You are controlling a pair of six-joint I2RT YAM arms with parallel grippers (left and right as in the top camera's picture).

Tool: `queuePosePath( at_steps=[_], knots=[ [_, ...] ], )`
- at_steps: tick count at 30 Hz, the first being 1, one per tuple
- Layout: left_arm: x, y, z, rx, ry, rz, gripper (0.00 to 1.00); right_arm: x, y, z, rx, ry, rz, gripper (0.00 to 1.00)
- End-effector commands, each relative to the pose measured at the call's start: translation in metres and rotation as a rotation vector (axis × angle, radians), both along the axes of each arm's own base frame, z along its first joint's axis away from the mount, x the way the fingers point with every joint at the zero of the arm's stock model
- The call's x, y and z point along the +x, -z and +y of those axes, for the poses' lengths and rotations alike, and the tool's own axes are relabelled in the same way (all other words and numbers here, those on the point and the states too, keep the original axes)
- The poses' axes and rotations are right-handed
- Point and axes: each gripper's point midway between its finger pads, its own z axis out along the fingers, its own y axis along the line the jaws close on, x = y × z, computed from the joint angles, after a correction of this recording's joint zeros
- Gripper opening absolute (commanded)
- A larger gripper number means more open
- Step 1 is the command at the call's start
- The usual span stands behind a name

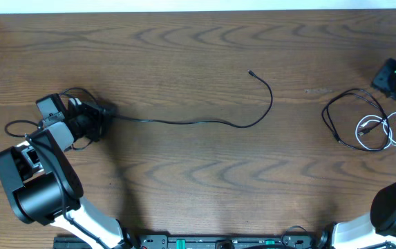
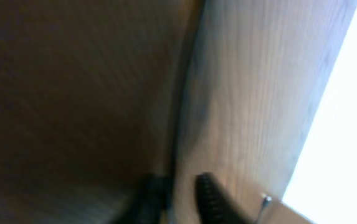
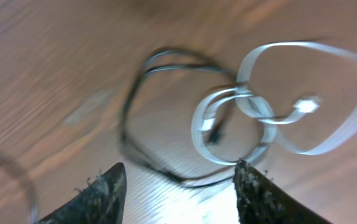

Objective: Untangle cables

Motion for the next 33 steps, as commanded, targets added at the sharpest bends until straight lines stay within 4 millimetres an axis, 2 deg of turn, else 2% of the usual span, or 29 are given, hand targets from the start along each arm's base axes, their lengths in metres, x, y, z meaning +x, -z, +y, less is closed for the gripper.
queuePosePath(
  at_steps=[1, 4, 10, 11, 15, 24, 27, 30, 33],
  knots=[
    [-0.022, 0.036, 0.004, 0.037, -0.040, 0.132, 0.08, 0.016, 0.001, 0.055, 0.225, -0.282, -0.071, 0.55],
    [-0.017, 0.028, -0.004, -0.019, -0.024, 0.092, 0.08, 0.019, -0.003, 0.092, 0.342, -0.427, -0.106, 0.59],
    [0.004, -0.006, -0.035, -0.154, 0.105, -0.095, 0.07, 0.018, -0.003, 0.145, 0.413, -0.623, -0.102, 0.77],
    [0.009, -0.022, -0.048, -0.193, 0.158, -0.156, 0.07, 0.018, -0.001, 0.160, 0.416, -0.661, -0.093, 0.80],
    [0.016, -0.055, -0.071, -0.204, 0.244, -0.242, 0.07, 0.017, 0.004, 0.201, 0.428, -0.761, -0.070, 0.87],
    [0.018, -0.117, -0.120, -0.144, 0.391, -0.385, 0.07, 0.013, 0.025, 0.278, 0.494, -1.051, -0.057, 0.96],
    [0.015, -0.133, -0.138, -0.134, 0.440, -0.423, 0.08, 0.010, 0.034, 0.306, 0.580, -1.153, -0.071, 0.97],
    [0.012, -0.144, -0.149, -0.146, 0.456, -0.432, 0.08, -0.001, 0.031, 0.338, 0.725, -1.329, -0.147, 0.97],
    [0.009, -0.153, -0.157, -0.200, 0.448, -0.411, 0.07, -0.006, 0.033, 0.357, 0.823, -1.422, -0.203, 0.97]
  ],
)
